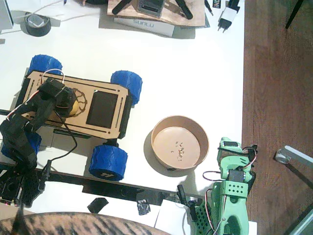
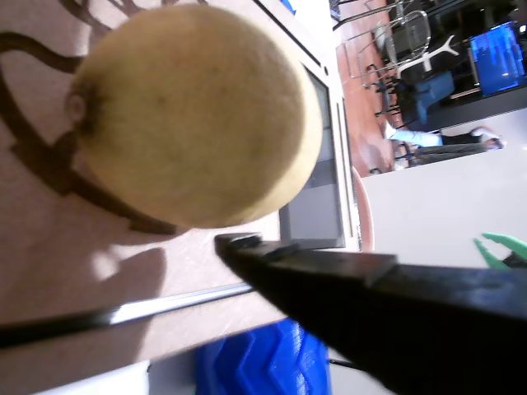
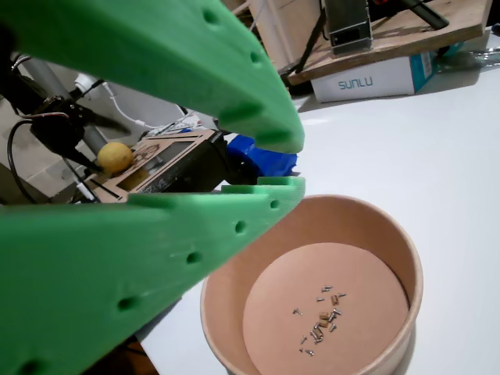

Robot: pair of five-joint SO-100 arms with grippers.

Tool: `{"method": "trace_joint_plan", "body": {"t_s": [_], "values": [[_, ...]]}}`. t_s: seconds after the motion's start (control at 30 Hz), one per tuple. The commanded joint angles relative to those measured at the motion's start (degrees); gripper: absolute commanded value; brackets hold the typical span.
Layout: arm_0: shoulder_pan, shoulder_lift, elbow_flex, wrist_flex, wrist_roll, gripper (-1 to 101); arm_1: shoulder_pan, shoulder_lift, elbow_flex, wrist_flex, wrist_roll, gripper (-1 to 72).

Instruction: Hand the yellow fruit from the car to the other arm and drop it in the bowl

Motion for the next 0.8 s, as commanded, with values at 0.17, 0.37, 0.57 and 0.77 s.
{"method": "trace_joint_plan", "body": {"t_s": [0.17,0.37,0.57,0.77], "values": [[0.3,0.4,-2.2,-0.7,0.4,0,-0.4,0.4,-0.3,-0.1,-0.4,0.3],[0.3,0.5,-2.2,-0.7,0.2,0,-0.4,0.4,-0.3,-0.1,-0.5,0.3],[0.6,11.3,-2.9,3.7,-0.3,0,-0.4,0.4,-0.3,-0.1,-0.6,0.3],[5.4,40.4,-2.9,16.6,-2.6,0,0.1,0.4,-0.3,-0.2,-0.9,0.3]]}}
